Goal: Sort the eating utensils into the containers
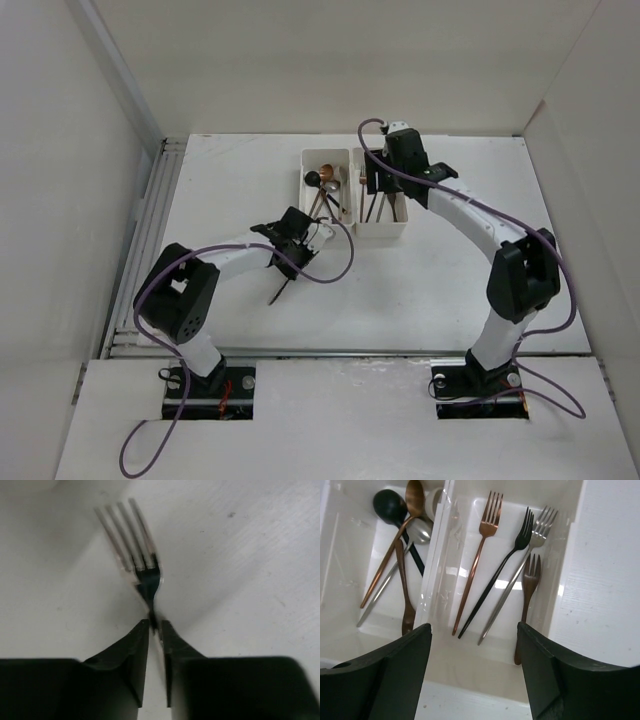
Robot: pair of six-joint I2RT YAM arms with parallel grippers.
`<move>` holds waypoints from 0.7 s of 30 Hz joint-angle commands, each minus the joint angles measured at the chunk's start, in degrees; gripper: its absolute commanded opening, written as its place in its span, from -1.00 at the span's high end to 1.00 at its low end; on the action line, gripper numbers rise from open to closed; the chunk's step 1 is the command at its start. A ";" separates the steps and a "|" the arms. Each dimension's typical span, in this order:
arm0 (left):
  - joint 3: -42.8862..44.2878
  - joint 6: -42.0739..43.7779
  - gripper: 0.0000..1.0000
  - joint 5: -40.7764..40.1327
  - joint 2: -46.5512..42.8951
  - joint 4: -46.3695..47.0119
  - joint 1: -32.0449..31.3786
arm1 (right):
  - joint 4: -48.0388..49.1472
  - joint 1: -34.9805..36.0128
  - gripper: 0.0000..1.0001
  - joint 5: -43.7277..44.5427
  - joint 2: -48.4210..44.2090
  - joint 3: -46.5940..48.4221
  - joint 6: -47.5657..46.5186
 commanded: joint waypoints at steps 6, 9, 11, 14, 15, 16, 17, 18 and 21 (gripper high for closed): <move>-4.74 4.99 1.00 0.42 1.88 -8.72 -2.81 | 1.47 0.04 -0.49 2.45 -6.63 -0.05 -0.48; -4.04 8.32 1.00 5.44 -2.42 -13.91 -5.08 | 1.47 -0.48 -0.51 2.45 -8.04 -0.05 -0.48; -1.41 10.52 1.00 10.35 -4.62 -16.29 -6.40 | 1.99 -1.10 -0.51 1.93 -8.83 0.47 -0.48; 6.32 14.48 1.00 12.65 -5.95 -18.84 -9.65 | 2.60 -1.80 -0.51 1.93 -11.11 0.47 -0.48; 9.99 15.53 1.00 11.60 -4.73 -18.85 -10.36 | 2.61 -2.42 -0.51 1.93 -11.11 0.47 0.21; 11.86 16.41 1.00 11.59 -4.02 -18.85 -10.97 | 2.61 -2.42 -0.51 1.93 -12.59 -0.05 0.74; 13.88 17.55 1.00 12.20 -3.14 -19.80 -11.68 | 2.61 -3.12 -0.51 1.93 -13.22 -0.05 0.75; 15.99 19.91 1.00 12.21 -2.35 -20.34 -11.68 | 3.13 -3.73 -0.51 1.93 -13.92 -0.75 0.75; 25.73 22.66 1.00 14.13 0.64 -21.04 -11.68 | 3.14 -4.97 -0.51 3.32 -16.82 -2.07 1.27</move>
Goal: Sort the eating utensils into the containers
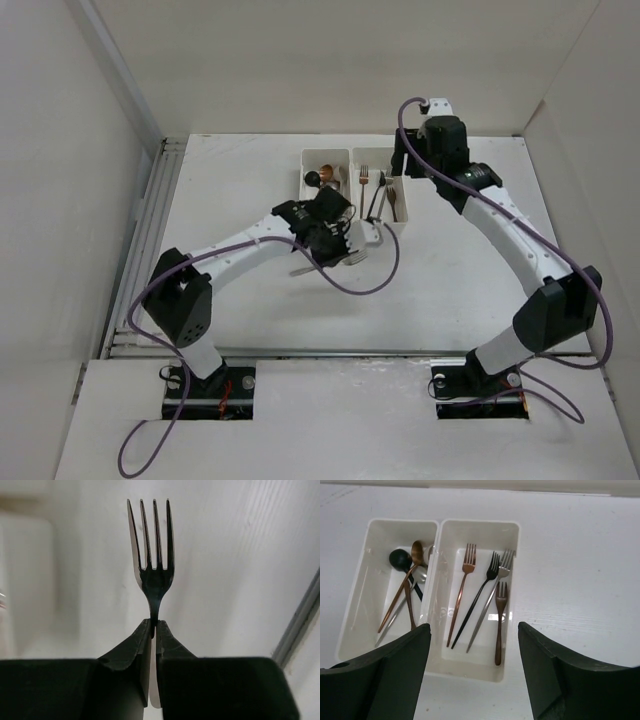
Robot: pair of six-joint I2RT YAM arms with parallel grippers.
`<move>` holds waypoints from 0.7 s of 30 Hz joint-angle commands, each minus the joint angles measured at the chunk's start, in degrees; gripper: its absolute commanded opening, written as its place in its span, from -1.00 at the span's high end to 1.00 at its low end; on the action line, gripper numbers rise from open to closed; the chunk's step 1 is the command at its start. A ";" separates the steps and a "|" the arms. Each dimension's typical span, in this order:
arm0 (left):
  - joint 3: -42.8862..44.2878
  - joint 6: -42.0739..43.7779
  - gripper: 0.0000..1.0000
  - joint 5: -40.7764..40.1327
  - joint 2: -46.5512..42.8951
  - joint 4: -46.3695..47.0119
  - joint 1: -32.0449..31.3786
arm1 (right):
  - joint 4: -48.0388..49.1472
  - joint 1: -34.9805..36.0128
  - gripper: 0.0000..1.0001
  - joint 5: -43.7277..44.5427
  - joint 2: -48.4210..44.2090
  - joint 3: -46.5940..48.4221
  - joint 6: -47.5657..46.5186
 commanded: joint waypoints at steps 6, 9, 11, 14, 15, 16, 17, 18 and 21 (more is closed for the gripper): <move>28.50 -3.52 1.00 9.48 8.12 13.61 4.33 | 0.79 -3.12 -0.51 7.57 -8.81 -2.87 0.88; 30.27 -19.81 1.00 10.18 12.78 27.72 7.31 | -0.70 -4.17 -0.51 9.16 -10.12 -3.49 0.88; 30.27 -29.17 1.00 5.54 15.06 33.83 7.94 | -1.49 -4.18 -0.51 11.18 -10.65 -3.49 0.88; 34.57 -37.99 1.00 5.86 20.69 37.55 9.44 | -2.72 -4.18 -0.51 12.23 -11.89 -4.02 -0.70; 36.06 -39.39 1.00 5.87 23.40 38.16 9.44 | -3.42 -4.18 -0.51 12.24 -12.49 -4.02 -1.22; 38.42 -41.15 0.98 5.87 24.47 39.21 9.96 | -3.43 -4.18 -0.54 12.85 -13.11 -4.02 -1.75; 39.32 -43.17 0.95 5.35 25.52 39.91 9.96 | -4.21 -4.70 -0.54 13.38 -13.12 -4.54 -2.37; 40.28 -46.15 0.95 5.34 26.49 40.62 10.48 | -4.22 -4.70 -0.54 13.99 -13.90 -5.15 -2.37; 45.29 -47.49 0.76 6.14 30.62 41.24 10.49 | -4.22 -4.71 -0.59 14.00 -15.66 -6.65 -3.16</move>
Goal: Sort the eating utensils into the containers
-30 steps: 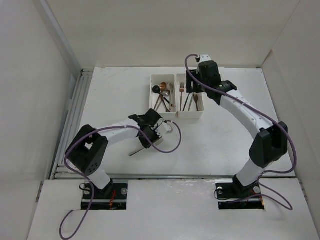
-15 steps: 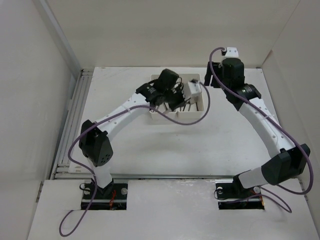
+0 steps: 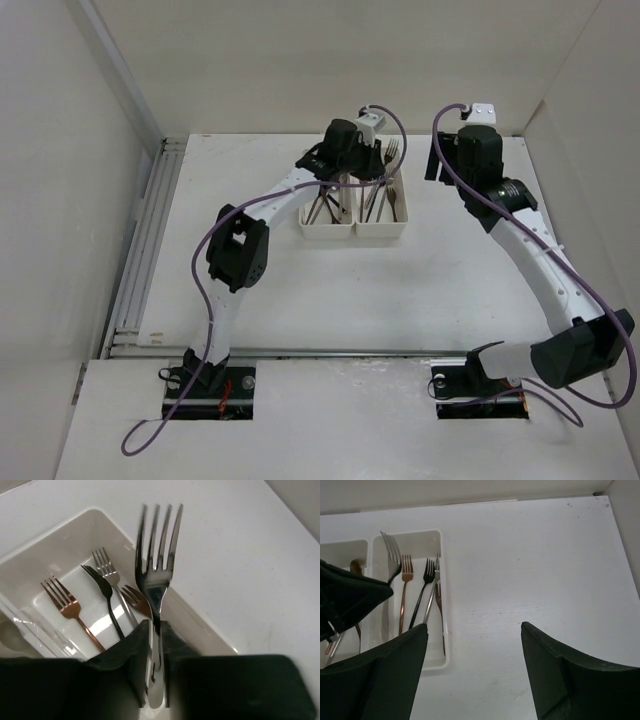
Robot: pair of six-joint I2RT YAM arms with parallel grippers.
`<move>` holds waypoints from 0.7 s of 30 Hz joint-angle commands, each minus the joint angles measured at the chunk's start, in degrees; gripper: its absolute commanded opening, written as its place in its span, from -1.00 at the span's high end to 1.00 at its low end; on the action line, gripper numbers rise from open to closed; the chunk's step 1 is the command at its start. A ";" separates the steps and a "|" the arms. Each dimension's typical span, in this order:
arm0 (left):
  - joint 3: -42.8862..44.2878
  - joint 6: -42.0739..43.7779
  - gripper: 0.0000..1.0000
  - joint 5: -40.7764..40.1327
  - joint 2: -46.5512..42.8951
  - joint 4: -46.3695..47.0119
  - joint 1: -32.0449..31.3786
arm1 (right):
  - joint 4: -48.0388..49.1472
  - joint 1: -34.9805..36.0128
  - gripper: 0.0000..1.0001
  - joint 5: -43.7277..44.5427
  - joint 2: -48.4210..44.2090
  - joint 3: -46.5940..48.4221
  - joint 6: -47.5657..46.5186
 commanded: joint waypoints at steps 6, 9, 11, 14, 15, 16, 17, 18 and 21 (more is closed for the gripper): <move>12.39 -11.60 -1.00 2.80 1.69 3.44 2.39 | -1.63 -0.99 -1.00 2.74 -4.39 -2.57 -2.58; 17.30 -10.91 -1.00 0.89 -0.94 -2.26 4.94 | -4.87 -3.80 -1.00 0.38 -3.87 -2.57 -3.10; 20.64 -10.21 -1.00 -6.66 -2.61 -6.74 7.13 | -7.06 -4.41 -1.00 2.64 -3.16 -1.26 -3.11; 23.03 -8.01 -1.00 -18.85 -7.79 -14.83 14.15 | -7.87 -4.42 -1.00 9.48 -2.64 0.14 -3.11; 23.03 -7.39 -1.00 -21.78 -10.94 -16.50 16.35 | -8.48 -4.42 -1.00 10.82 -2.64 0.15 -3.11; 21.21 -6.69 -1.00 -24.50 -12.80 -19.22 20.98 | -8.48 -4.42 -1.00 11.79 -2.64 0.76 -3.11; 19.27 -5.99 -1.00 -30.01 -14.73 -19.94 23.46 | -8.48 -4.42 -1.00 12.32 -2.64 0.77 -3.89; 16.91 -5.46 -1.00 -32.77 -16.84 -19.95 25.92 | -8.48 -4.42 -1.00 12.93 -2.64 1.29 -4.42; 4.17 -5.45 -1.00 -43.55 -25.89 -19.43 34.81 | -6.64 -4.42 -1.00 12.94 -2.64 1.90 -5.91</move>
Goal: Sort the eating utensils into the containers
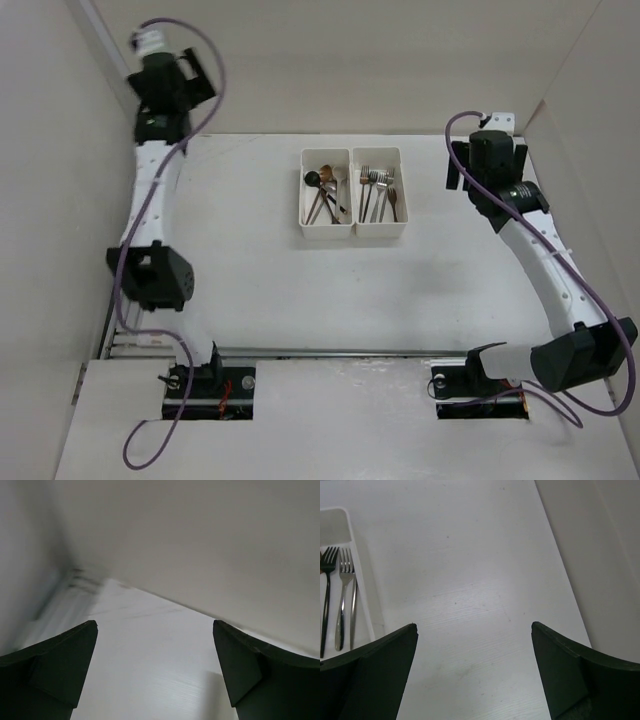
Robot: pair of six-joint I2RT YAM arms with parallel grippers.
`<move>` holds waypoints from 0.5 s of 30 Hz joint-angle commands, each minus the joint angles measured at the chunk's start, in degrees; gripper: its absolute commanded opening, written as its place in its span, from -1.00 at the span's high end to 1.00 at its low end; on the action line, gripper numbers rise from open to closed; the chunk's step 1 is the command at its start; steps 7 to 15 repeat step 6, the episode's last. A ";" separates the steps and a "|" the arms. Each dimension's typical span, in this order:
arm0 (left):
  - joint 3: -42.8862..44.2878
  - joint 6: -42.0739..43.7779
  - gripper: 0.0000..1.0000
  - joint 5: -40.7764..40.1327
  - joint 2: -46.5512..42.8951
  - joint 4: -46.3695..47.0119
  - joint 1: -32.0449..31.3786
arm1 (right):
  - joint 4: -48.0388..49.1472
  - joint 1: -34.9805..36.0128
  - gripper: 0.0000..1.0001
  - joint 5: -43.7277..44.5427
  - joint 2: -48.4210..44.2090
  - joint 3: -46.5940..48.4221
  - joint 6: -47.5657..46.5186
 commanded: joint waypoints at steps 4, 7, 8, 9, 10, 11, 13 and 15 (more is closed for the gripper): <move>-23.70 4.50 -1.00 -26.46 -20.13 1.82 11.40 | 4.82 -0.03 -1.00 0.78 -1.96 4.05 -4.81; -31.27 5.83 -1.00 -28.92 -25.06 3.15 12.45 | 7.28 -0.03 -1.00 0.25 -4.59 3.53 -5.52; -31.27 5.83 -1.00 -28.92 -25.06 3.15 12.45 | 7.28 -0.03 -1.00 0.25 -4.59 3.53 -5.52; -31.27 5.83 -1.00 -28.92 -25.06 3.15 12.45 | 7.28 -0.03 -1.00 0.25 -4.59 3.53 -5.52; -31.27 5.83 -1.00 -28.92 -25.06 3.15 12.45 | 7.28 -0.03 -1.00 0.25 -4.59 3.53 -5.52; -31.27 5.83 -1.00 -28.92 -25.06 3.15 12.45 | 7.28 -0.03 -1.00 0.25 -4.59 3.53 -5.52; -31.27 5.83 -1.00 -28.92 -25.06 3.15 12.45 | 7.28 -0.03 -1.00 0.25 -4.59 3.53 -5.52; -31.27 5.83 -1.00 -28.92 -25.06 3.15 12.45 | 7.28 -0.03 -1.00 0.25 -4.59 3.53 -5.52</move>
